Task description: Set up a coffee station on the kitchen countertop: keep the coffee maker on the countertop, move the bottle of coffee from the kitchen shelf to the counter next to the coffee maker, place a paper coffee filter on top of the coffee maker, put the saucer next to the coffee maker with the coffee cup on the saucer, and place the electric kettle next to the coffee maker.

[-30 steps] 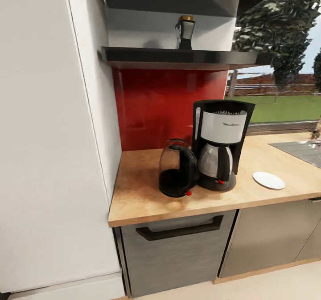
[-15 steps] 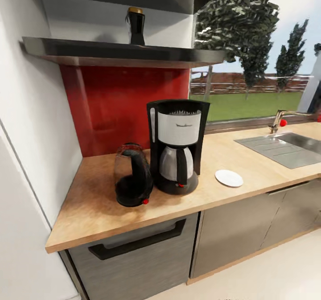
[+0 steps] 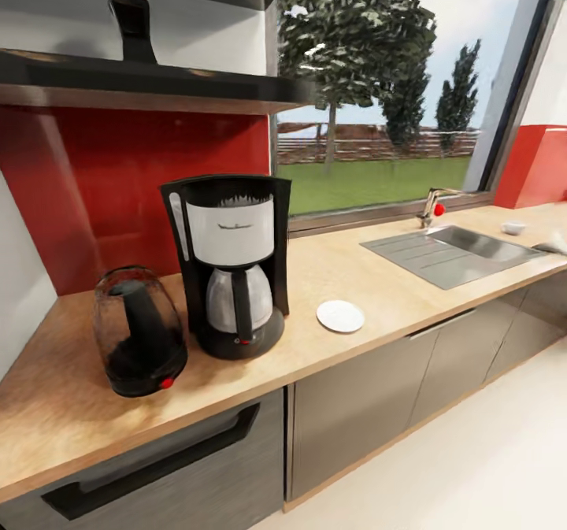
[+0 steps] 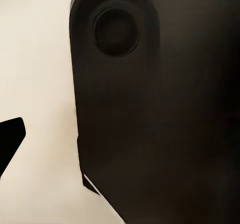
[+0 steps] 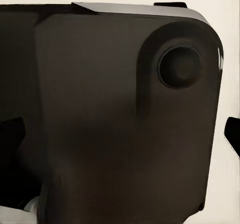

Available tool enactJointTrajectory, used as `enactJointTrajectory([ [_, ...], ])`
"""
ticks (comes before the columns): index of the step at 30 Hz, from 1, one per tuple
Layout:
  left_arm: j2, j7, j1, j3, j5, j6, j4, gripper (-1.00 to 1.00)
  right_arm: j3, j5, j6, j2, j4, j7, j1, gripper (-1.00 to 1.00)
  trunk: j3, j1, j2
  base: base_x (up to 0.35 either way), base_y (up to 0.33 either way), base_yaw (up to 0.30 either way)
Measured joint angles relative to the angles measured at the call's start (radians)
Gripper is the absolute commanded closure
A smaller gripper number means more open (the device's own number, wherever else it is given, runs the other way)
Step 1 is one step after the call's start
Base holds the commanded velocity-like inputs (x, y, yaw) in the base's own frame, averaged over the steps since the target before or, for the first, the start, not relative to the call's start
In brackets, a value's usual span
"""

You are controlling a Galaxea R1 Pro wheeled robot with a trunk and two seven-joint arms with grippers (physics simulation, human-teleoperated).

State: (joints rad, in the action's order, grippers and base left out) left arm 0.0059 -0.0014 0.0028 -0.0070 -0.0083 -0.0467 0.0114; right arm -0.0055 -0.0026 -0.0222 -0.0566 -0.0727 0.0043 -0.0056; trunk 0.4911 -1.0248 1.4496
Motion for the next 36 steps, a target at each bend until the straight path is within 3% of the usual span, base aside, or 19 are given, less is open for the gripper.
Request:
enactJointTrajectory([
  [16,-0.002,0.000,0.000,0.000,0.000,-0.001,0.000,-1.00,0.000,0.001,0.000,0.000,0.000,0.000,0.000,-1.00,0.017,0.000,0.000,0.184,-0.242,-0.229],
  [27,-0.006,0.000,0.000,0.000,0.000,-0.002,0.000,-1.00,0.000,0.003,0.000,0.000,0.000,-0.003,0.000,-1.00,0.019,0.000,0.000,0.191,-0.236,-0.025],
  [36,-0.008,0.000,0.000,0.000,0.000,-0.002,0.010,-1.00,0.000,0.002,0.000,0.000,0.000,-0.003,0.000,-1.00,0.019,0.000,0.000,0.192,-0.236,-0.269],
])
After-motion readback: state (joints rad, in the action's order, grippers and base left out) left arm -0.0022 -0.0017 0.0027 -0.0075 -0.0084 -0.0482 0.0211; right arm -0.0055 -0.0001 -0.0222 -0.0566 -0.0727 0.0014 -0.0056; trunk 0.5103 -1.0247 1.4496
